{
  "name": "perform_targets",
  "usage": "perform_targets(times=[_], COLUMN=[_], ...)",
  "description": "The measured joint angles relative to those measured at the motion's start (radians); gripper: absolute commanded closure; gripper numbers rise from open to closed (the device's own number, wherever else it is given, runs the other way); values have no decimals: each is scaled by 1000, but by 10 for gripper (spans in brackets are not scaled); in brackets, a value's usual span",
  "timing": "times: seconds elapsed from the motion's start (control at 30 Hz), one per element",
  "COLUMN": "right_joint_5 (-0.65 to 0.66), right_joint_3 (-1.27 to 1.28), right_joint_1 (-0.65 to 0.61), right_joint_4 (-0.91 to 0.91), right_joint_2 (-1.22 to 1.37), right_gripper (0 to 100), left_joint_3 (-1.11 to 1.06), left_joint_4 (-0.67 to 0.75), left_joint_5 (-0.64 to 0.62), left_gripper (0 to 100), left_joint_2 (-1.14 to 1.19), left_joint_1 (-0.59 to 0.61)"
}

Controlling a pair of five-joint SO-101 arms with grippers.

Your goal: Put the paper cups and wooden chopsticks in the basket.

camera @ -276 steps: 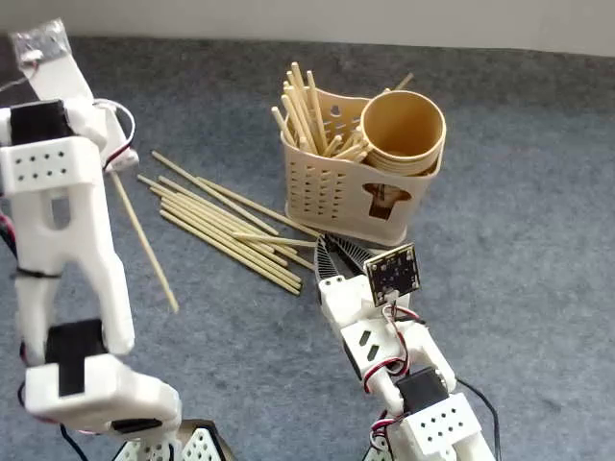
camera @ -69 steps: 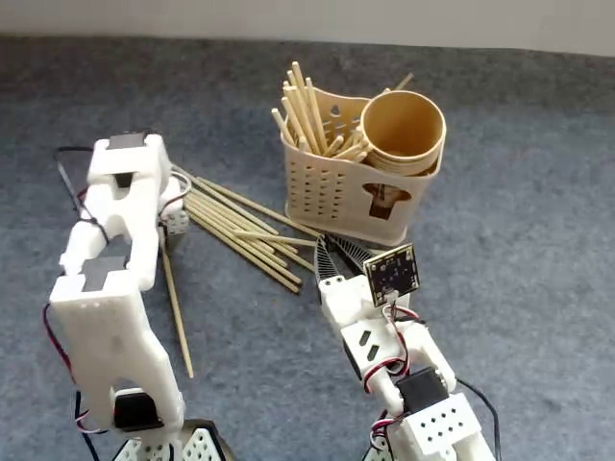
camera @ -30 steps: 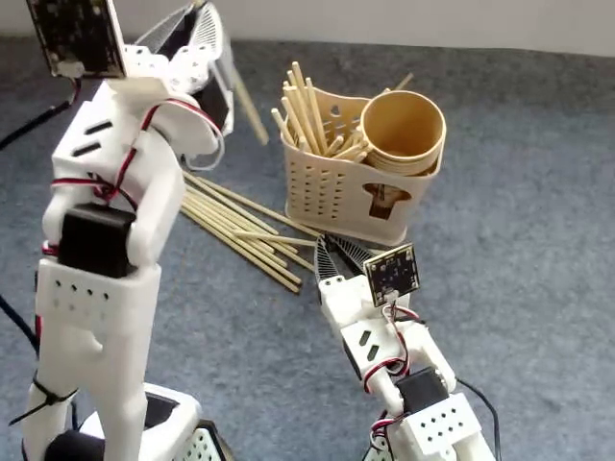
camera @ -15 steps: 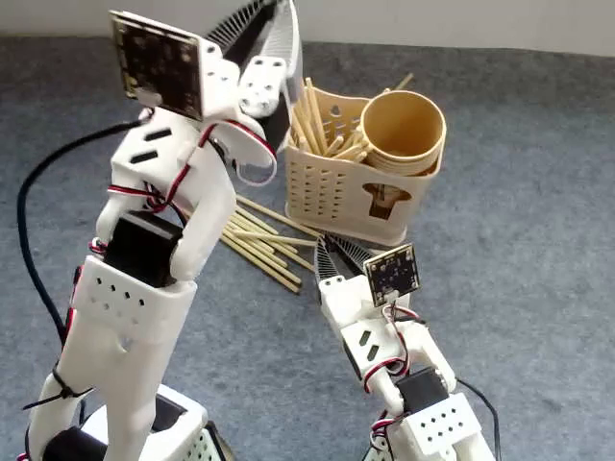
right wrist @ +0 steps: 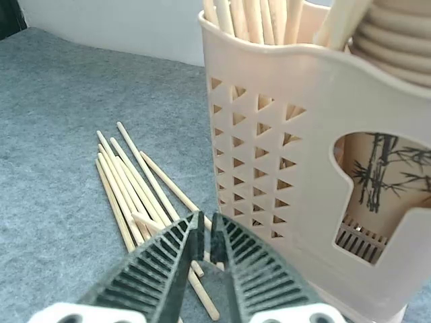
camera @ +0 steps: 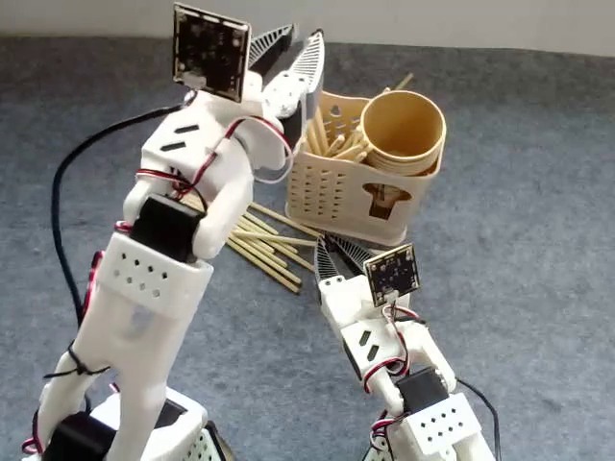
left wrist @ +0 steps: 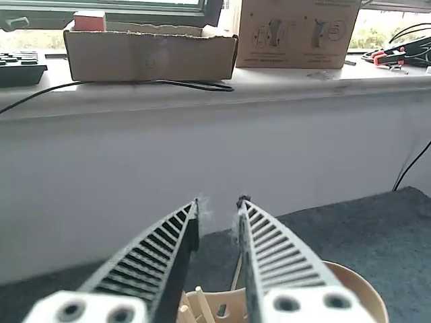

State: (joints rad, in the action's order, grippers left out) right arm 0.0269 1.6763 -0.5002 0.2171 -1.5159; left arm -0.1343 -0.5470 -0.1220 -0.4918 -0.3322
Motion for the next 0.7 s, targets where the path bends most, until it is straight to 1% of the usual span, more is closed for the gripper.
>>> perform_targets(times=[0.2,0.43,0.57,0.7], right_joint_5=[0,0,0,0], right_joint_3=[0,0,0,0], right_joint_1=[0,0,0,0], right_joint_4=[0,0,0,0], right_joint_2=[0,0,0,0], right_gripper=[965,965,965,965], left_joint_3=[121,135,78,-63], left_joint_4=[-226,-480,-557,-562], left_joint_5=[0,0,0,0], left_gripper=[885,888,888,888], left_joint_2=[-2,5,5,5], left_joint_1=[28,189,281,368])
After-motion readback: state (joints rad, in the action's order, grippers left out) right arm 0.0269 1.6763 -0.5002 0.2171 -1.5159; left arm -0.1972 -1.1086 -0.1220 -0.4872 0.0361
